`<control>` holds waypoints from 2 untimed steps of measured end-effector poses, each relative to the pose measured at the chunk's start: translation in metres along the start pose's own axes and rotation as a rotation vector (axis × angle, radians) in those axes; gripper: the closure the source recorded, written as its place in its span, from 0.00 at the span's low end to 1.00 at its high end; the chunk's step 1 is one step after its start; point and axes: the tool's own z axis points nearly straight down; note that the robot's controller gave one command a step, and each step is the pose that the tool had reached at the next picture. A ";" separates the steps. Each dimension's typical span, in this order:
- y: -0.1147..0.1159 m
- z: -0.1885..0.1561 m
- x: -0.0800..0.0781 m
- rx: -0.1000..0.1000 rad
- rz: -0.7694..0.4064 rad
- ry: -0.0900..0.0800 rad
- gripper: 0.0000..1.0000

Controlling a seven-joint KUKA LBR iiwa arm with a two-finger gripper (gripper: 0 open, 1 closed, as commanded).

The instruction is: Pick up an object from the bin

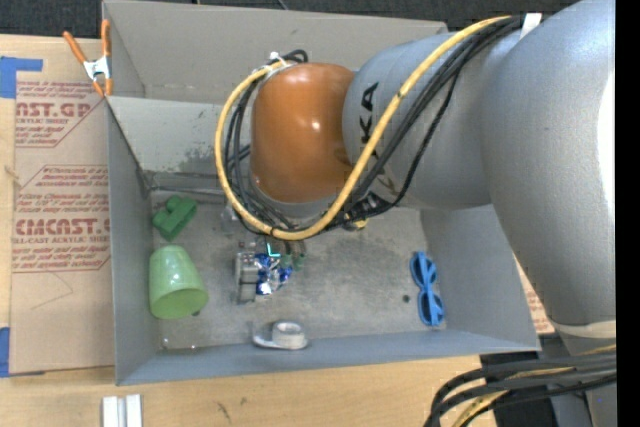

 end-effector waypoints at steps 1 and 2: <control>-0.098 0.091 -0.009 0.003 -0.227 -0.003 0.00; -0.058 0.088 -0.015 -0.003 -0.212 -0.009 0.00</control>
Offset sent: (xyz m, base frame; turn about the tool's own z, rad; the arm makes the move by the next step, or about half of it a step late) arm 0.0100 -0.0947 -0.0876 -0.2308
